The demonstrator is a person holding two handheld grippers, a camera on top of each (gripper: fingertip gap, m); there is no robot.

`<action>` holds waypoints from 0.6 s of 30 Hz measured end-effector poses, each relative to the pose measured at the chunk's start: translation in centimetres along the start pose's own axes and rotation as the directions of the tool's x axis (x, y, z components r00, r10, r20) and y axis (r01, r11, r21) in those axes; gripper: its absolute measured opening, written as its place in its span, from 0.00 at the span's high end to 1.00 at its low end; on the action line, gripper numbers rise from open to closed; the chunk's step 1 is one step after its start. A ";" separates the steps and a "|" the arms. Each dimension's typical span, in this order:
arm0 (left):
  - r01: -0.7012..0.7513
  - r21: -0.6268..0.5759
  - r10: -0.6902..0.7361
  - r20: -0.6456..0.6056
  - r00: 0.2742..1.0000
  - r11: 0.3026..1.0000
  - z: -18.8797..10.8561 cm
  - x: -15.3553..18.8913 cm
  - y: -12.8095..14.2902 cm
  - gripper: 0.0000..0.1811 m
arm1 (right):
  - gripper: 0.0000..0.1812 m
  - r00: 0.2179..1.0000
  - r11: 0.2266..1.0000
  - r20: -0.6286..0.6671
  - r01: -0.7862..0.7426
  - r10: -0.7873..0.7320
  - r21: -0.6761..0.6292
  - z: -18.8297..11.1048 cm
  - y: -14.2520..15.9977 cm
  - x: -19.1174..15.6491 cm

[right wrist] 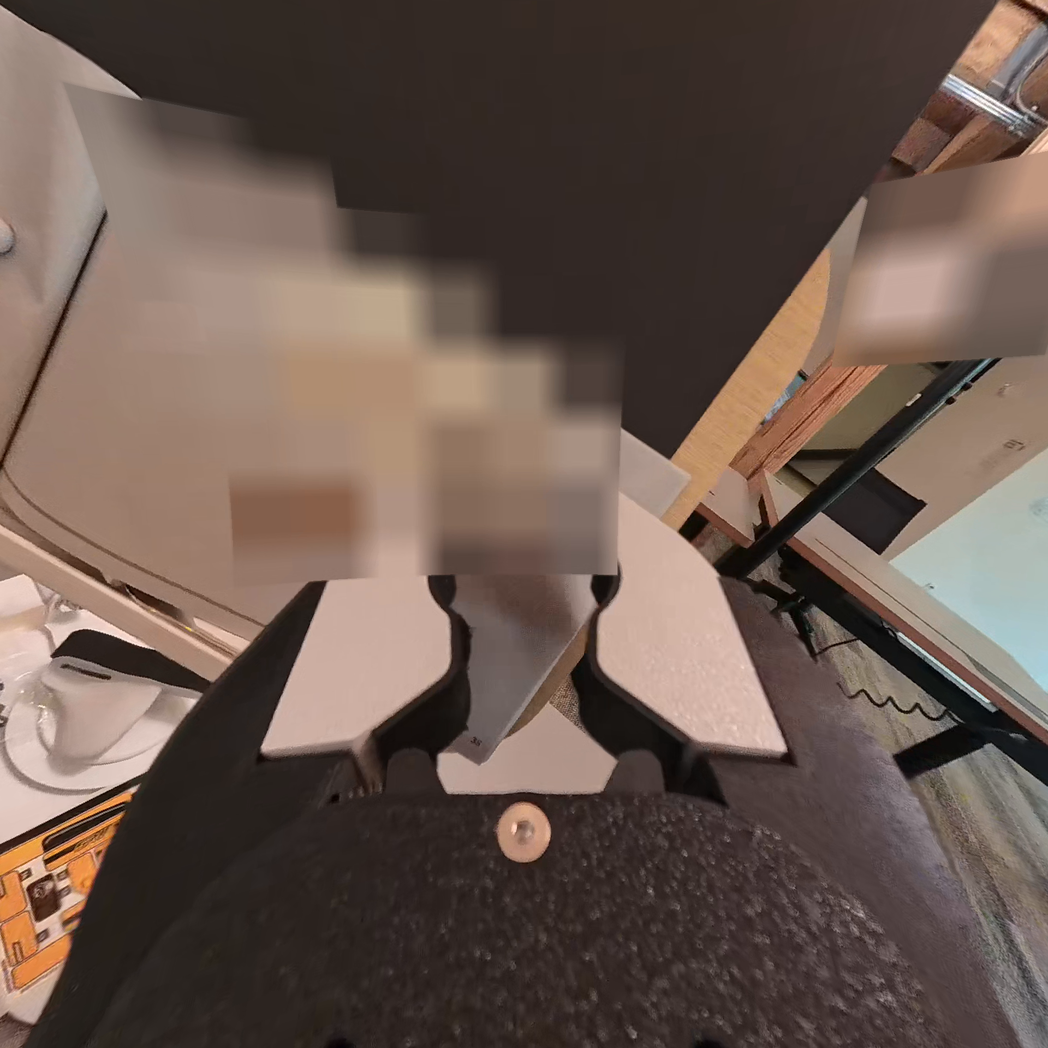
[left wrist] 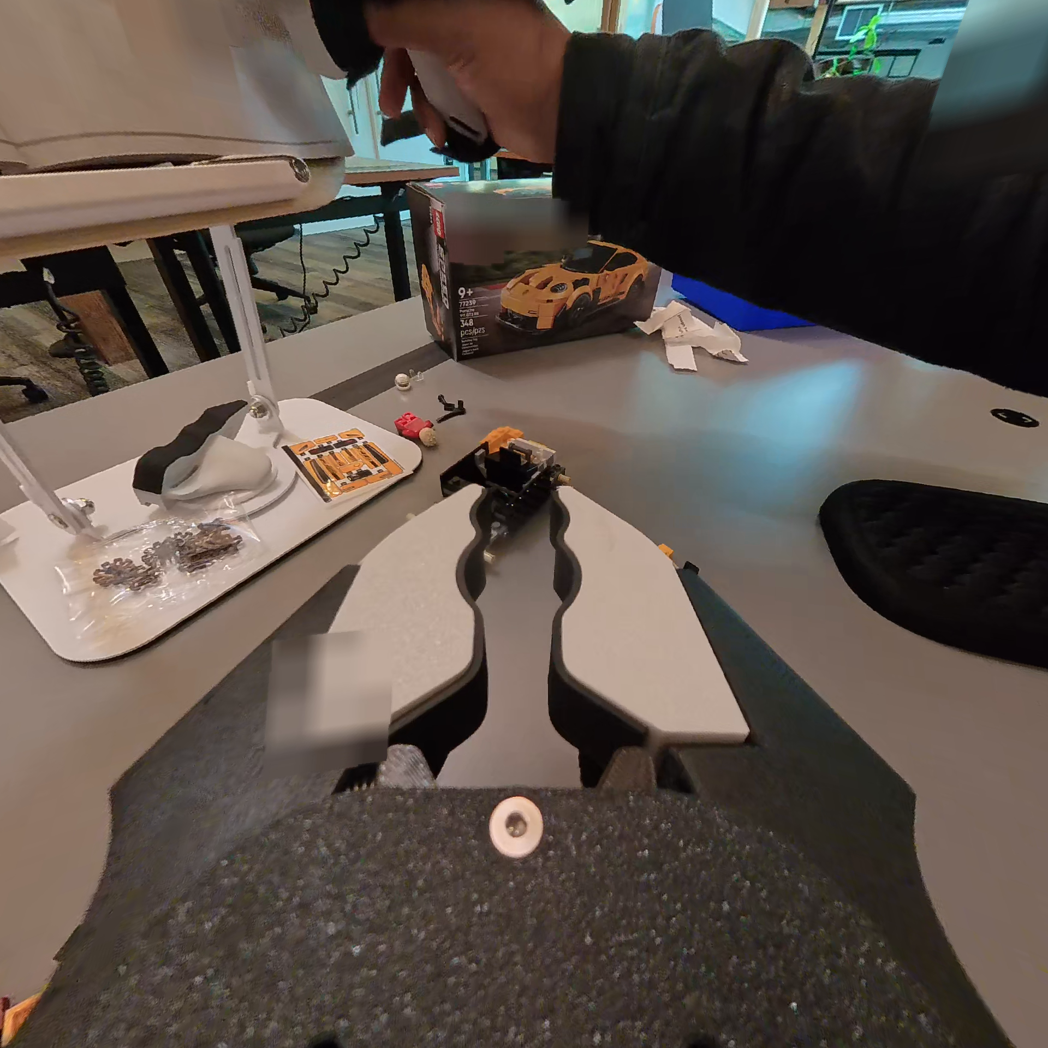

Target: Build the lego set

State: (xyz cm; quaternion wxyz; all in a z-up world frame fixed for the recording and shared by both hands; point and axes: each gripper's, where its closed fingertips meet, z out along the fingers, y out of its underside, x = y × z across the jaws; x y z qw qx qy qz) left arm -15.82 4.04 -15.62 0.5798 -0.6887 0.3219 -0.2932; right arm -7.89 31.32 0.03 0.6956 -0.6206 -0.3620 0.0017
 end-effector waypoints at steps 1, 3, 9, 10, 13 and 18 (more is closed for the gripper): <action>0.001 -0.002 -0.001 -0.001 1.000 1.000 0.0 0.0 0.0 0.90 | 0.80 1.000 1.000 0.006 -0.002 0.002 -0.001 0.0 0.1 -0.1; -0.001 -0.005 0.001 -0.003 1.000 1.000 0.0 0.1 0.1 0.90 | 0.89 1.000 1.000 0.027 0.005 -0.004 -0.002 -0.1 0.3 -0.5; 0.001 -0.011 -0.001 -0.001 1.000 1.000 0.0 0.0 0.3 0.90 | 1.00 0.999 0.999 0.037 0.023 -0.023 0.023 -0.9 0.0 -1.5; 0.001 -0.010 -0.001 -0.001 1.000 1.000 -0.1 0.0 0.3 0.90 | 1.00 0.999 0.999 0.034 0.019 -0.020 0.032 -1.3 -0.1 -1.4; -0.003 -0.003 0.003 0.019 1.000 1.000 -0.2 -0.3 0.1 0.90 | 1.00 0.999 0.997 -0.001 0.047 -0.047 0.064 -2.6 -0.7 -1.5; -0.088 0.026 0.081 0.218 0.973 0.996 -0.6 -5.0 -3.8 0.86 | 1.00 0.996 0.988 -0.003 0.087 -0.088 0.128 -5.8 -2.9 -3.4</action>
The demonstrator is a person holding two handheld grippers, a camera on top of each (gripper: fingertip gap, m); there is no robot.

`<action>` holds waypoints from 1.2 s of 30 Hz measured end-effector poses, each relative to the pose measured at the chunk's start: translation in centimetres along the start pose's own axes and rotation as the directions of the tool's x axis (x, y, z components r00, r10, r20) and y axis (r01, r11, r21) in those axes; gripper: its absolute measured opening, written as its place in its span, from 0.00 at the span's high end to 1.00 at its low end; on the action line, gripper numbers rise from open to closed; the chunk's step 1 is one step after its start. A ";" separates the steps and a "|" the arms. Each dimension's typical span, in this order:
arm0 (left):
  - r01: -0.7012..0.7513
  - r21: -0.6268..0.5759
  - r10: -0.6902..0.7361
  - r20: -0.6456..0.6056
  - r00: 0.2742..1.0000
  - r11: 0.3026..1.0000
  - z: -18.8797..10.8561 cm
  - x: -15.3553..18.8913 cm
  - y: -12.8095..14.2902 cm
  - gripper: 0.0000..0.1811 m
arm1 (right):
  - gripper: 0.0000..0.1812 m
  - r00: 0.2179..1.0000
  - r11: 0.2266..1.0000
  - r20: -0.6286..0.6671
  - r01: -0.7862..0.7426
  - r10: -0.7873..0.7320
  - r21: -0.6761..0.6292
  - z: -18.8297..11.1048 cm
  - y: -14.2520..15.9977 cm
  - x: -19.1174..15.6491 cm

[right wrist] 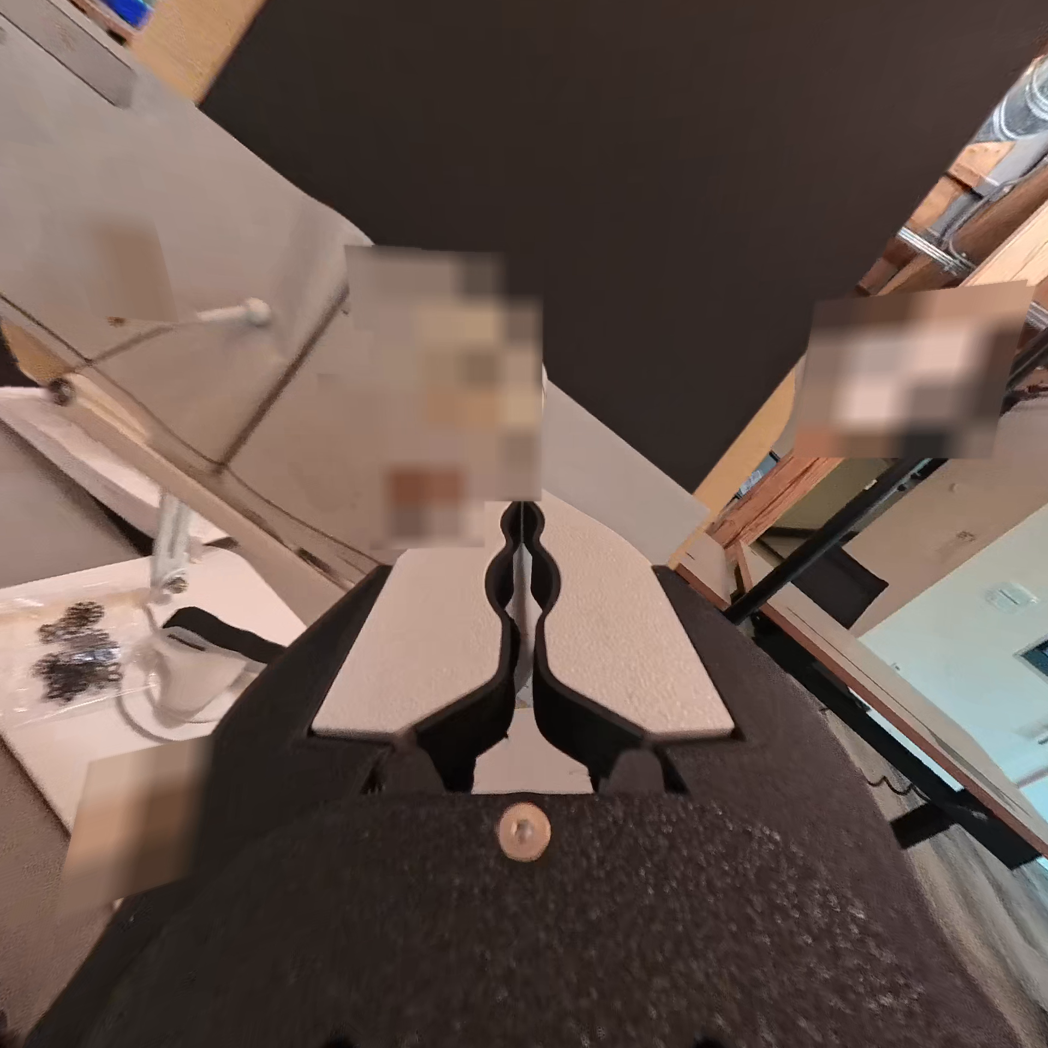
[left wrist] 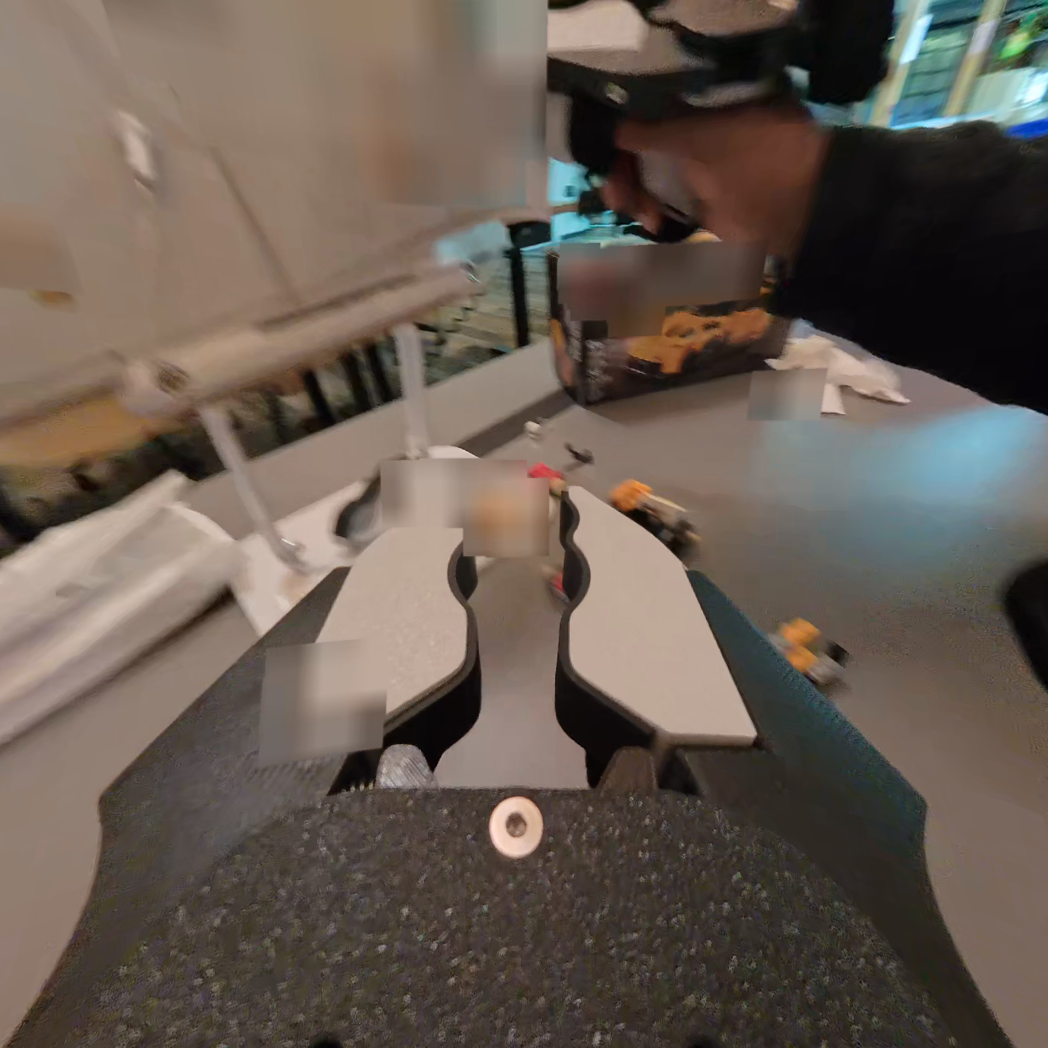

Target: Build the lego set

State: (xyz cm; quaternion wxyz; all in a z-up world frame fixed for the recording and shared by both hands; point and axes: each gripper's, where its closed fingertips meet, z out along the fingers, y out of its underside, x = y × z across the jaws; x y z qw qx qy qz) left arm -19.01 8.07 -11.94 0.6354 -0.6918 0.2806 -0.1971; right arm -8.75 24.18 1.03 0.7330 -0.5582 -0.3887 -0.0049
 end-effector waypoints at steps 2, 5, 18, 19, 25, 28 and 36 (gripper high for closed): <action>-0.064 0.004 0.063 0.111 0.992 0.998 1.0 -3.4 -3.2 0.84 | 1.00 1.000 1.000 0.021 0.012 -0.012 0.002 -0.7 -1.0 -0.9; -0.140 -0.030 0.143 0.257 0.956 0.990 3.5 -9.0 -7.5 0.81 | 1.00 0.997 1.000 0.074 -0.006 0.007 -0.025 -1.3 -2.4 -2.4; 0.372 0.190 -0.414 0.295 0.861 0.909 2.6 -17.2 -4.5 0.97 | 1.00 0.896 0.996 0.435 -0.069 0.087 -0.056 0.2 -10.6 -13.3; 0.531 0.275 -0.586 0.186 0.789 0.802 2.2 -17.3 -3.6 0.97 | 1.00 0.890 0.996 0.449 -0.062 0.083 -0.061 1.0 -10.9 -14.5; 0.875 0.270 -0.882 -0.142 0.450 0.403 0.5 -14.1 1.4 0.95 | 0.98 0.907 0.989 0.421 0.079 -0.020 -0.123 6.8 -10.4 -19.7; 0.742 0.209 -0.758 -0.001 0.652 0.637 -1.1 -12.1 1.8 0.90 | 0.94 0.927 0.980 0.368 0.132 -0.069 -0.151 9.3 -9.8 -20.6; -0.146 -0.020 0.136 0.505 0.852 0.989 -1.1 -17.4 -4.9 0.67 | 0.88 0.893 0.980 0.442 0.013 0.077 -0.197 9.9 -10.7 -21.5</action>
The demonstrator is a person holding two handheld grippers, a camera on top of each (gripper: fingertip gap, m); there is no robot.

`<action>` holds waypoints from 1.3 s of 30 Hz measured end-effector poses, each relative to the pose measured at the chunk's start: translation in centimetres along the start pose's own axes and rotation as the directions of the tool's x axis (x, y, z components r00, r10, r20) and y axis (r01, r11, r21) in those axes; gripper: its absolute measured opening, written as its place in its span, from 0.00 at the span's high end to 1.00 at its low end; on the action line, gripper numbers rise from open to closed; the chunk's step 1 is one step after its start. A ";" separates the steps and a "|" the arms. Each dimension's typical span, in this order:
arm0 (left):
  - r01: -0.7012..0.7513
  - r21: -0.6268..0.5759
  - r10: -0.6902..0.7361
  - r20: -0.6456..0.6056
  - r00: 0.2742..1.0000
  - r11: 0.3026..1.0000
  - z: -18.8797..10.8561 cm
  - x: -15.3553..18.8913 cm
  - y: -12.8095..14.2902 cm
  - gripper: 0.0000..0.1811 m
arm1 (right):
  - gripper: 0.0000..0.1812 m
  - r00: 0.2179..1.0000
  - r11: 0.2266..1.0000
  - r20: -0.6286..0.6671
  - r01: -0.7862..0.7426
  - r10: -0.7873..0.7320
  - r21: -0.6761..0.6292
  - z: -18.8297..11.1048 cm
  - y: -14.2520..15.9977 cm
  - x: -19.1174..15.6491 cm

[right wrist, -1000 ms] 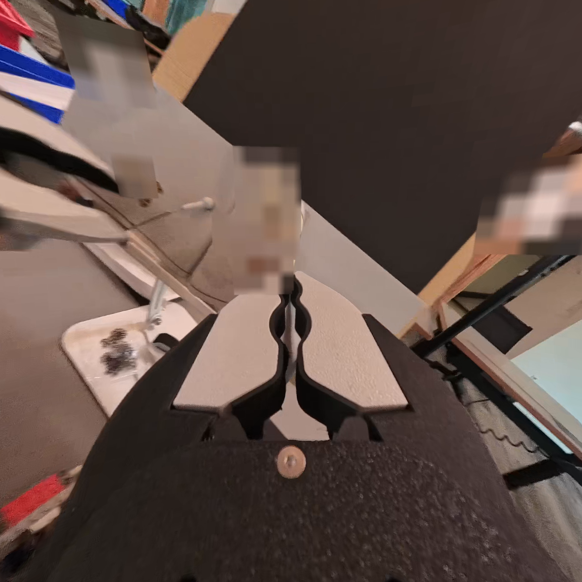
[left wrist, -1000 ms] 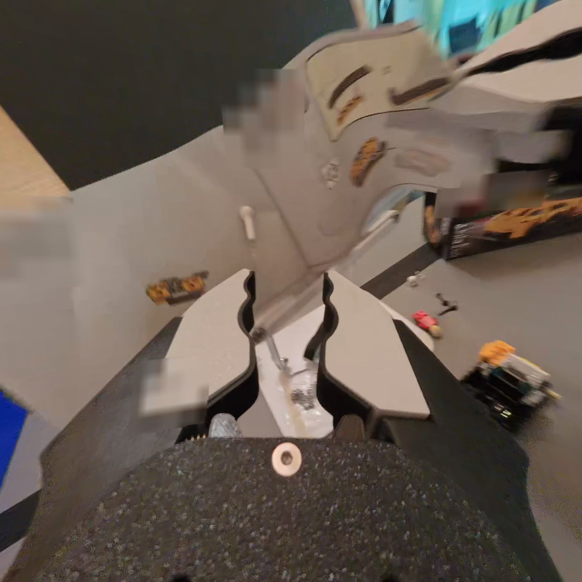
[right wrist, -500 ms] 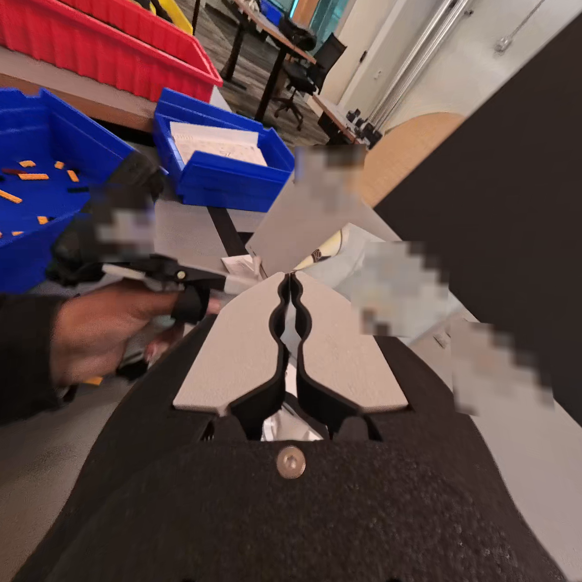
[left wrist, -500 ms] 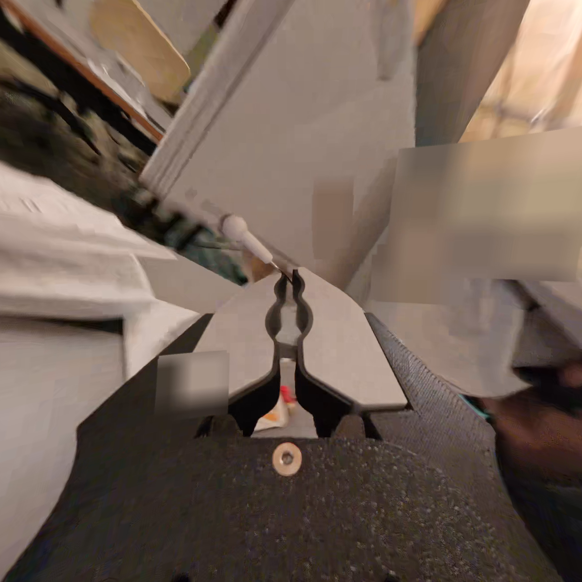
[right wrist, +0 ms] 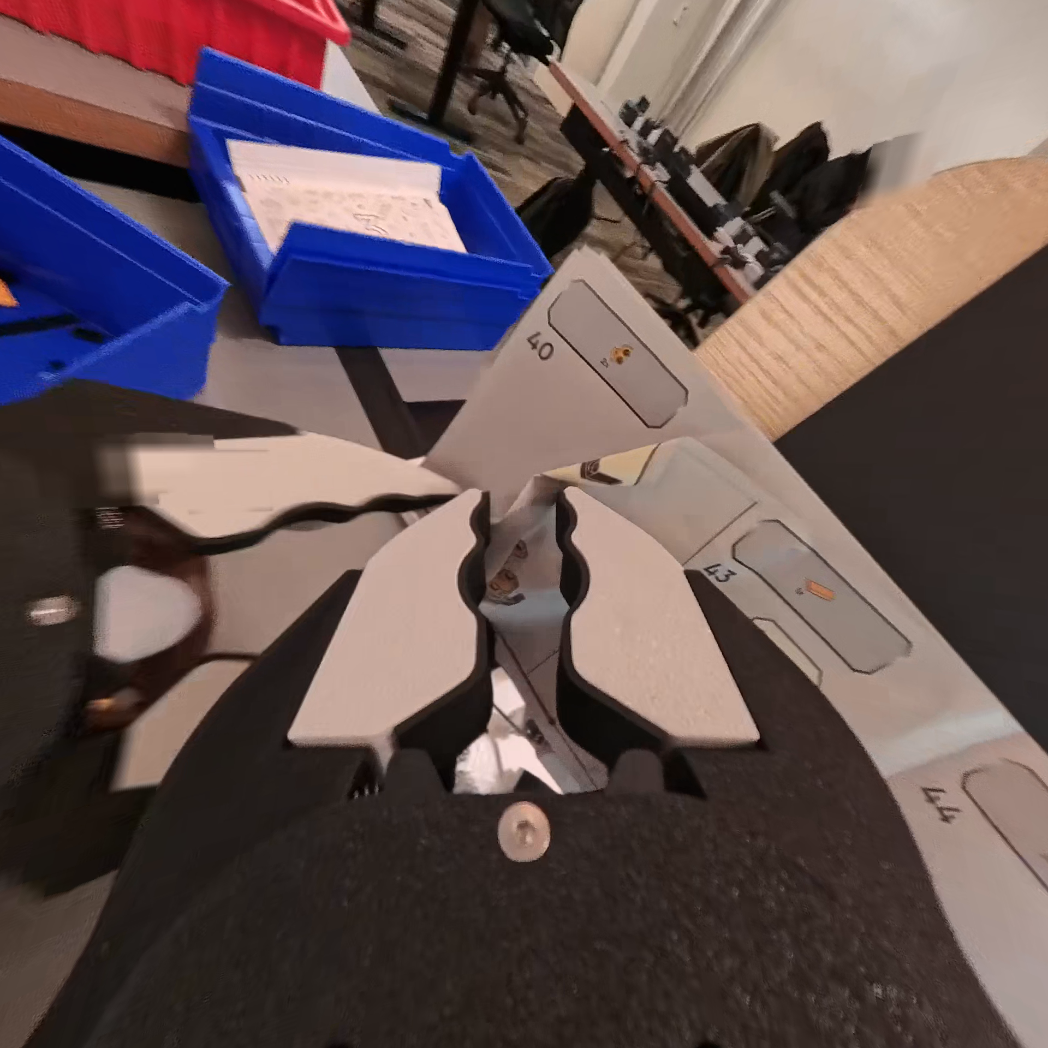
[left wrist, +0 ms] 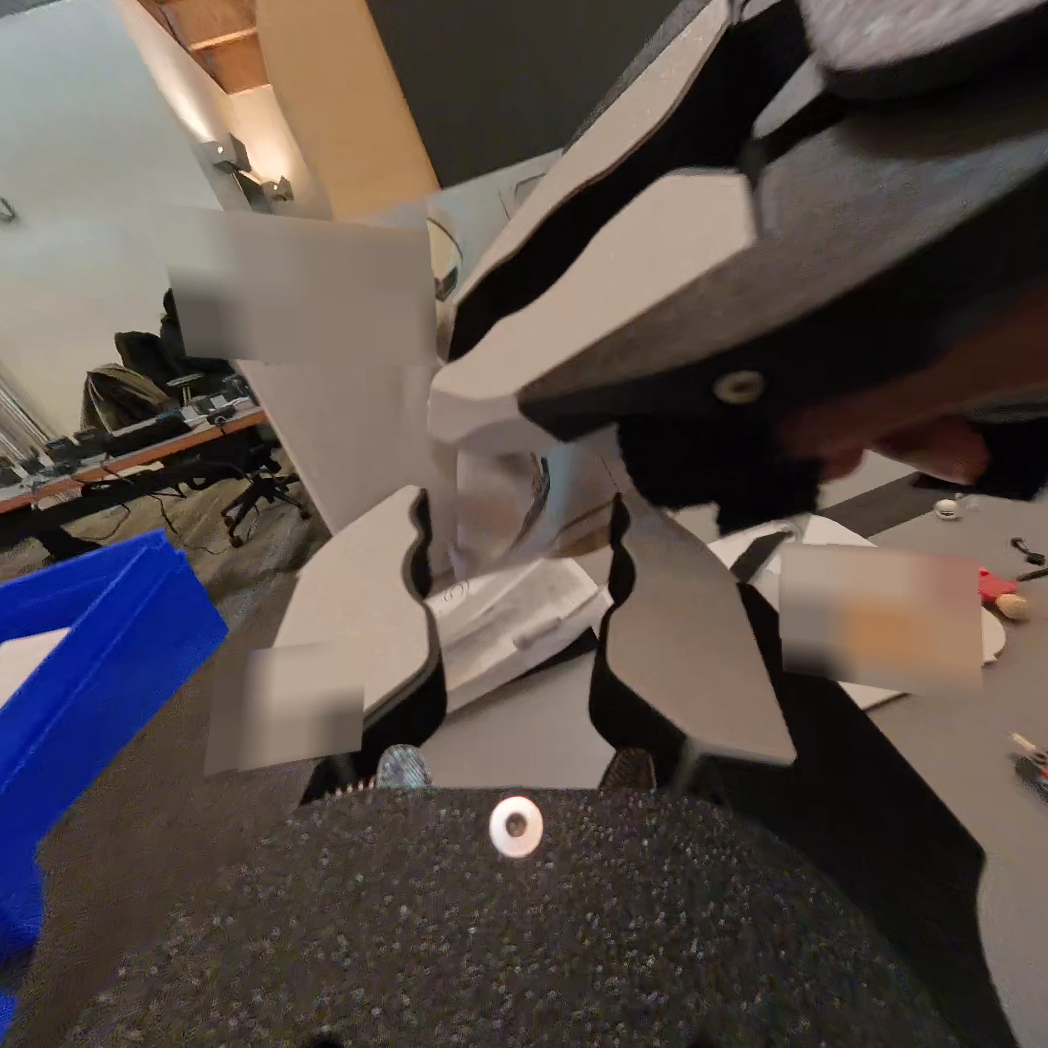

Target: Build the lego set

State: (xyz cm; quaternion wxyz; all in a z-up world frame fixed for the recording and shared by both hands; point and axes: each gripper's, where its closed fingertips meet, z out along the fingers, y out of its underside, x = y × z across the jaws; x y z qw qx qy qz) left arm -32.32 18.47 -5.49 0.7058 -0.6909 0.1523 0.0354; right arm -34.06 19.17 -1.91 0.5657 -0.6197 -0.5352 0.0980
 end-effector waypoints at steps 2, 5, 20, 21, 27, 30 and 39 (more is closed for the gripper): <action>0.002 0.020 -0.001 -0.056 0.998 1.000 0.8 0.4 -1.0 0.94 | 0.87 0.995 0.997 0.086 -0.058 0.053 0.049 -0.8 -1.2 -0.4; 0.068 0.047 -0.066 -0.053 0.996 0.997 1.0 -0.4 -2.0 1.00 | 0.77 0.972 0.976 0.225 -0.113 0.070 0.185 -4.2 -3.7 -0.9; 0.694 -0.110 -0.702 -0.081 0.707 0.712 2.1 -5.0 1.3 0.94 | 0.73 0.832 0.998 -0.552 0.059 -0.058 -0.015 -14.0 14.4 19.1; 0.689 -0.120 -0.699 -0.069 0.712 0.714 2.2 -5.3 1.7 0.93 | 0.71 0.822 1.000 -0.569 0.006 0.007 0.020 -14.4 15.2 20.1; 0.602 -0.169 -0.614 -0.027 0.789 0.780 3.2 -5.7 2.8 0.91 | 0.47 0.859 0.900 -0.268 -0.413 0.436 0.141 -12.8 18.2 21.9; 0.582 -0.173 -0.592 -0.001 0.806 0.794 3.6 -6.0 3.0 0.90 | 0.46 0.842 0.846 -0.086 -0.526 0.533 0.092 -11.2 18.7 21.7; 0.555 -0.177 -0.560 0.028 0.828 0.813 4.9 -6.4 3.5 0.90 | 0.73 0.772 0.764 0.128 -0.635 0.623 0.111 -13.2 18.5 19.7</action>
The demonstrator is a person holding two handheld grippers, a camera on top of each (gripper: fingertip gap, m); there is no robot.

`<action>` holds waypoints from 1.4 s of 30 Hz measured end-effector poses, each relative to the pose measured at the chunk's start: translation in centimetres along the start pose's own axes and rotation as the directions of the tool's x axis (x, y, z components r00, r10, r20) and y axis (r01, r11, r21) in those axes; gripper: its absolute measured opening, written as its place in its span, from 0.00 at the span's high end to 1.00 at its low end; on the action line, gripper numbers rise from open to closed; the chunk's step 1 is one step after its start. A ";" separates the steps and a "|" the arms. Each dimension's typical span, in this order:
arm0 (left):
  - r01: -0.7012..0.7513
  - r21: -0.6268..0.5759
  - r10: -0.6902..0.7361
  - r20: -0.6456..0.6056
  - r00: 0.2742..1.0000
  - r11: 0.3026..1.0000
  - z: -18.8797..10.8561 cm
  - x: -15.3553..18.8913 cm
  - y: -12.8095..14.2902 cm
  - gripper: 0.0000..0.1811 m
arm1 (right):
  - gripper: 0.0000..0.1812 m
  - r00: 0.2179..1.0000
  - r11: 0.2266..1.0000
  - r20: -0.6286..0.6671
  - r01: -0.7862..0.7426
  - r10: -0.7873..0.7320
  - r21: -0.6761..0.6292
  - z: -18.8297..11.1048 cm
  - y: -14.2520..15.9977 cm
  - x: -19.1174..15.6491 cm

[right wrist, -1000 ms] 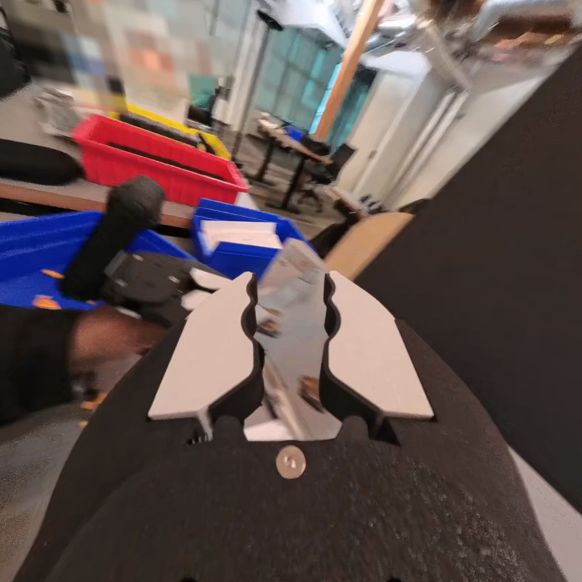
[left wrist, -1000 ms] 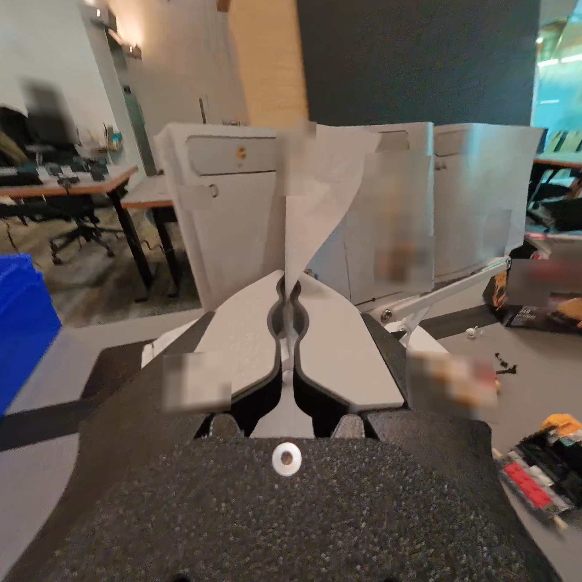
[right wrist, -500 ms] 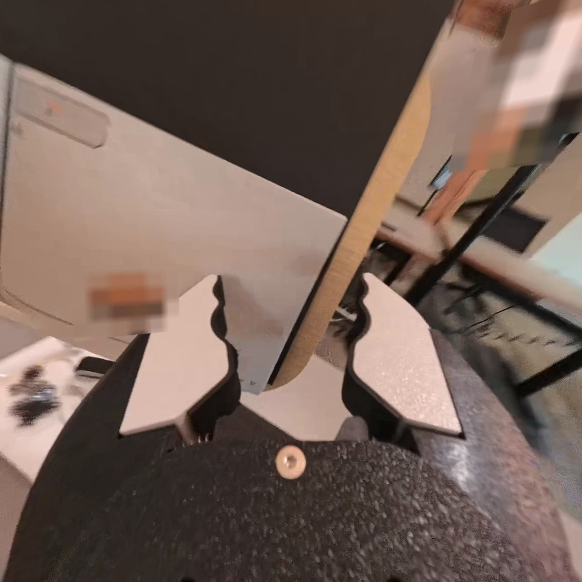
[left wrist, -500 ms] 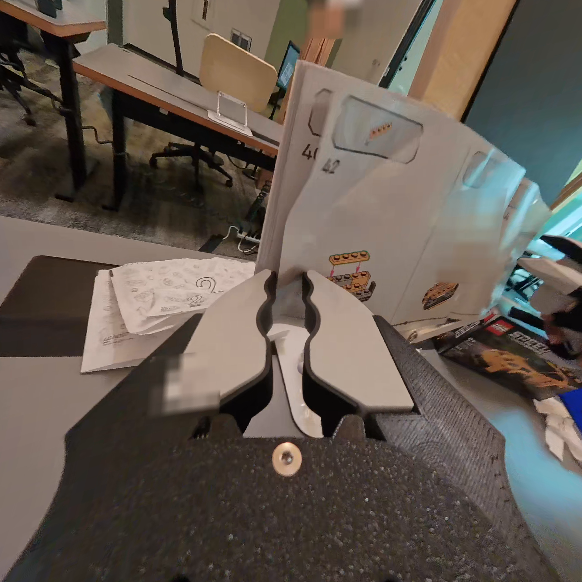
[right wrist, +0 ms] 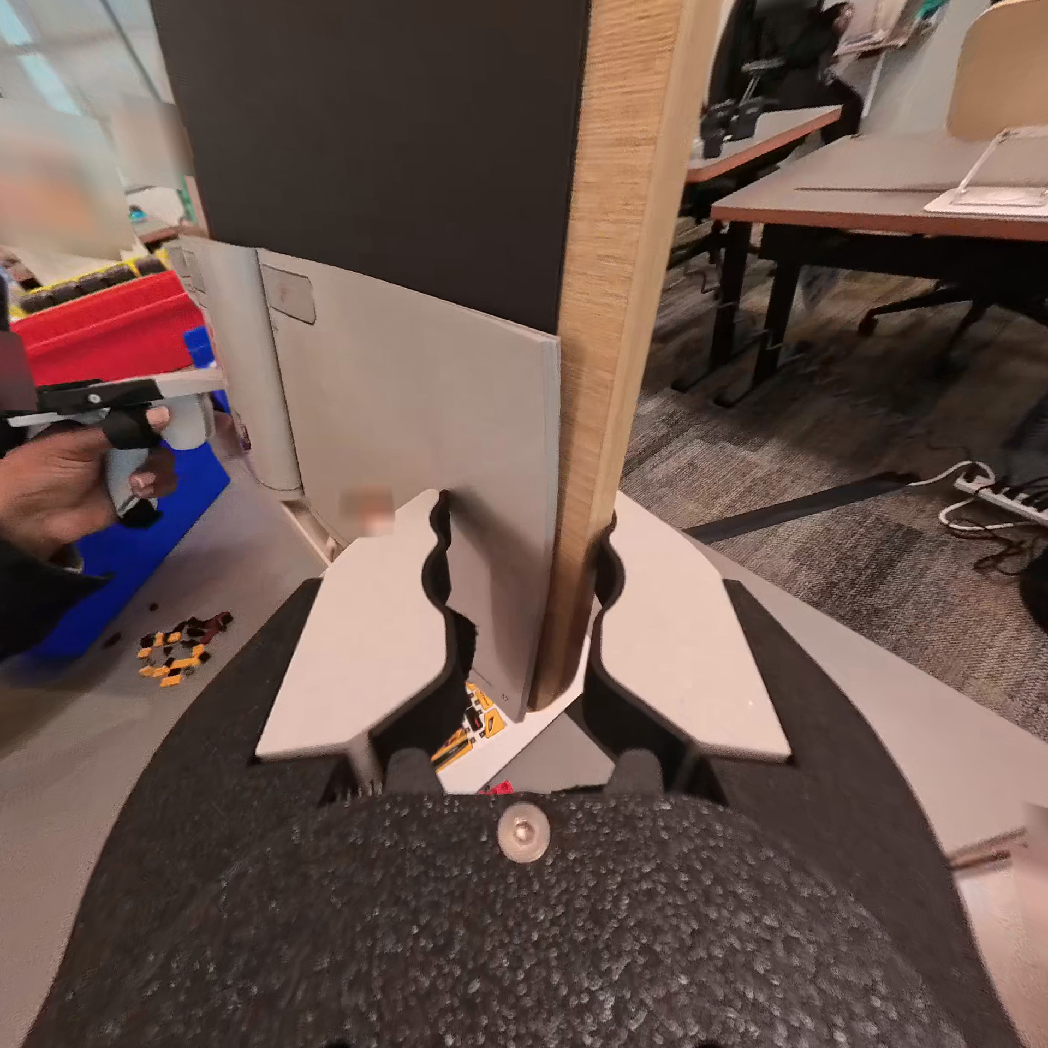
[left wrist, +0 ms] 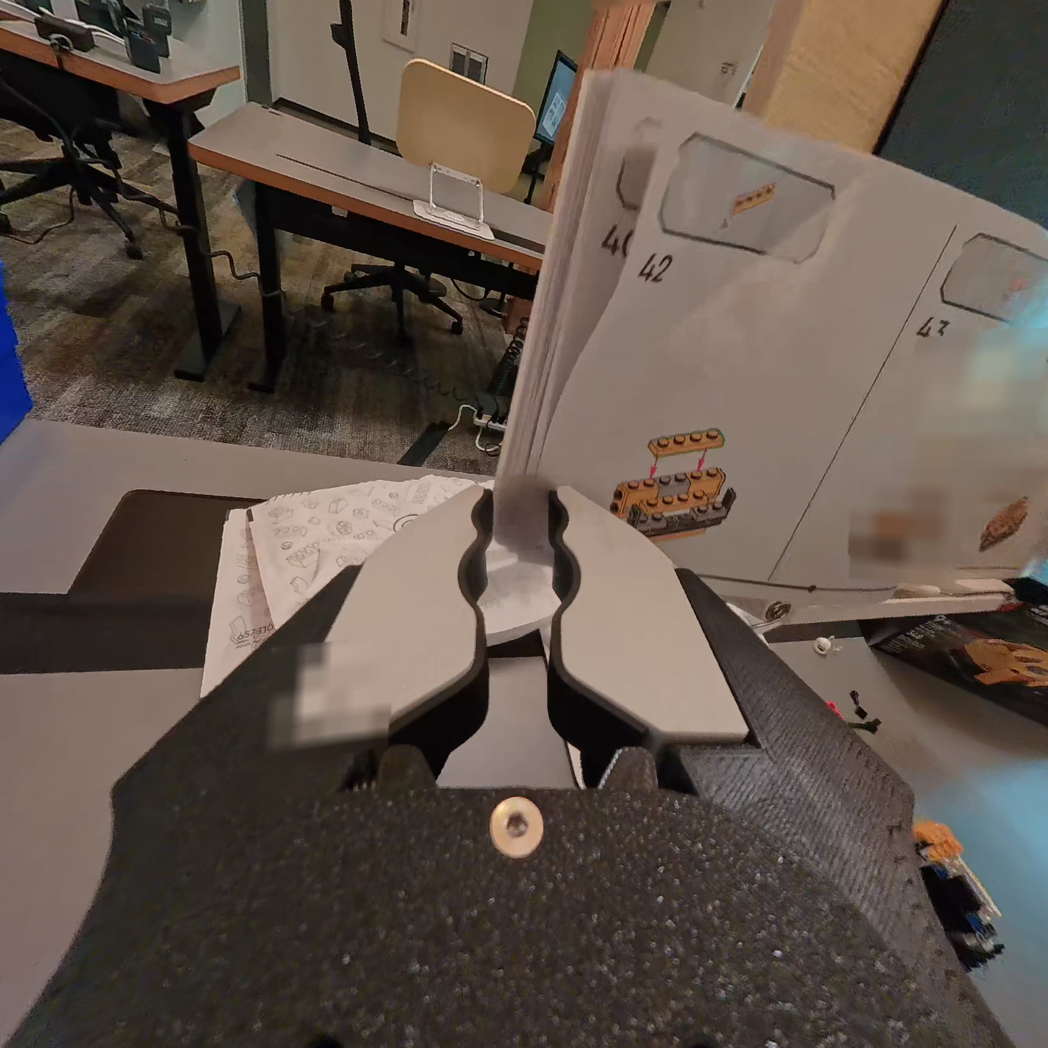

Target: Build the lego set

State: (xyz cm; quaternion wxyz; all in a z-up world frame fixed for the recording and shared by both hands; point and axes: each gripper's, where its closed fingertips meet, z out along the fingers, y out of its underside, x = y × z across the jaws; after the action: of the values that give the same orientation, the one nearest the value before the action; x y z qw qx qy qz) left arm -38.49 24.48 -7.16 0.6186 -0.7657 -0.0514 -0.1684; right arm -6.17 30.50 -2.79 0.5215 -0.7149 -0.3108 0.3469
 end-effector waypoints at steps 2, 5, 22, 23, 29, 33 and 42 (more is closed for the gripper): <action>-0.007 0.002 0.007 0.012 1.000 1.000 0.3 -0.1 0.0 0.90 | 0.73 0.999 1.000 -0.036 -0.002 0.002 0.011 -0.2 0.0 -0.1; -0.019 0.032 0.017 0.040 0.999 0.999 0.0 -0.4 -0.6 0.90 | 0.68 0.992 0.999 -0.128 0.004 0.001 0.040 -1.0 -0.9 0.4; -0.105 0.220 0.115 -0.033 0.993 0.970 -6.6 4.1 -1.5 0.92 | 0.86 0.438 0.516 -0.279 0.770 -0.855 -0.374 11.3 0.7 -14.1; -0.098 0.201 0.111 -0.050 0.993 0.975 -6.5 4.4 -0.6 0.93 | 0.86 0.449 0.535 -0.296 0.759 -0.843 -0.371 11.6 0.3 -14.2; 0.344 -0.174 -0.383 -0.319 0.867 0.923 -3.7 6.7 8.7 0.84 | 0.88 0.435 0.525 -0.303 0.772 -0.848 -0.359 11.9 0.4 -14.3; 0.738 -0.230 -0.750 -0.417 0.514 0.634 -0.8 6.4 8.8 0.76 | 0.87 0.462 0.534 -0.273 0.770 -0.844 -0.348 12.0 0.6 -14.4; 0.839 -0.034 -0.725 -0.522 0.448 0.543 -1.3 5.7 5.3 0.98 | 0.91 0.490 0.553 -0.256 0.741 -0.833 -0.381 12.0 0.3 -14.3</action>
State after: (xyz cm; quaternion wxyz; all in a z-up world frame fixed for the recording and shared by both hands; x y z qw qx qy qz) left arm -31.83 21.22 -10.02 0.5445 -0.5090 -0.2657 -0.6115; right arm -24.11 25.25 -3.24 0.5919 -0.5992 -0.5240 -0.1264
